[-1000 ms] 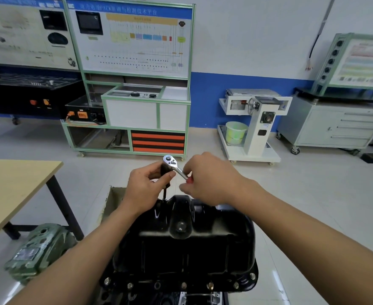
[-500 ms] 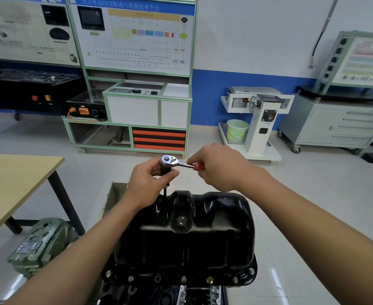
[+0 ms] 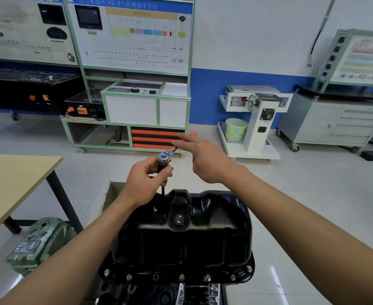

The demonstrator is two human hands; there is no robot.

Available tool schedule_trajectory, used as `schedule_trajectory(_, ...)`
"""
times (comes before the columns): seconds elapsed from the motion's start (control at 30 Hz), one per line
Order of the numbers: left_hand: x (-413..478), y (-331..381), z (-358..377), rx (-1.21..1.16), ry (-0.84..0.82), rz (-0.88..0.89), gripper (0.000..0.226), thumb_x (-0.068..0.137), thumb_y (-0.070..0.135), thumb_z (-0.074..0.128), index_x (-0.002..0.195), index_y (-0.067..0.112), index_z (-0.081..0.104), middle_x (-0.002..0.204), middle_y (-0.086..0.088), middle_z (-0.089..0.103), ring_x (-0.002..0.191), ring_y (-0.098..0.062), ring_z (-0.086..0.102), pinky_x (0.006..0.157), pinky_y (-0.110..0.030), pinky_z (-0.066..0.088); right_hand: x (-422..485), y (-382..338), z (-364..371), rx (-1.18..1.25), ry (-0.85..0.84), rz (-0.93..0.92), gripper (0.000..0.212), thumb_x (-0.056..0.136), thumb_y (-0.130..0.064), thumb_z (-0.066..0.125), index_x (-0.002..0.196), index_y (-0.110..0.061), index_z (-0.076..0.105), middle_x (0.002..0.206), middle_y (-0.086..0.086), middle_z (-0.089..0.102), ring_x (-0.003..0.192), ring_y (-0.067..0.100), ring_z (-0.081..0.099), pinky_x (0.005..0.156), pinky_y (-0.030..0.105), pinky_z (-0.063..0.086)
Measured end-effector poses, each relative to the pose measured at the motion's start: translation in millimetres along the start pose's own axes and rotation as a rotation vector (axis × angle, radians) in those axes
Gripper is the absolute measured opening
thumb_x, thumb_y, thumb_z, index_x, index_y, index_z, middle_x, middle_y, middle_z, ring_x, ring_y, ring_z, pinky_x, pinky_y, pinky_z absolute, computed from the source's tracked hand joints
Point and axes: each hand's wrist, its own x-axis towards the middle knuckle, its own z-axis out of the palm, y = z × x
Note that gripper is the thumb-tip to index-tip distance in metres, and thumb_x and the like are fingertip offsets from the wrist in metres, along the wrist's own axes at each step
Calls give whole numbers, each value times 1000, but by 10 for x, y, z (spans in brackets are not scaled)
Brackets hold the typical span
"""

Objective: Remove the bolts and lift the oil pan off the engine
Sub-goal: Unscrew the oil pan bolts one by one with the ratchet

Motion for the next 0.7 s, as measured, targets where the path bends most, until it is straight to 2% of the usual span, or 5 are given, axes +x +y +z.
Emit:
schedule_trajectory(0.17,7,16,12,17,5,-4,14,95,13,71,101,25,71,87,-11,74,80,-31,71,68,-34,63,-92,-10,-39,-57,51,4,57,97,-5,47,148,-29,45,154,-3,41,138,23,38,106,43,43)
schedule_trajectory(0.23,7,28,17,9,13,5,18,94,13,72,100,30,72,85,-5,75,75,-21,71,65,-26,60,-143,-65,-85,-141,71,35,43,97,-15,48,137,-29,56,135,0,55,122,25,51,91,40,50)
schedule_trajectory(0.33,4,33,19,0,17,19,21,94,14,72,104,33,72,85,4,76,77,-13,71,64,-22,58,-216,-184,-168,-239,79,77,23,95,-24,53,112,-26,67,97,0,57,94,27,59,66,33,40)
schedule_trajectory(0.57,23,-3,23,5,45,44,19,92,9,74,98,27,75,86,0,76,79,-21,72,66,-29,61,-340,-461,-202,-121,-35,90,19,89,-34,65,99,-19,61,77,-5,40,85,26,54,68,34,43)
schedule_trajectory(0.7,32,13,22,10,81,48,22,91,3,73,96,24,75,81,-9,75,74,-18,69,65,-32,61,-320,-516,-238,-13,-88,84,15,84,-27,69,83,-12,67,71,1,59,75,25,63,67,38,56)
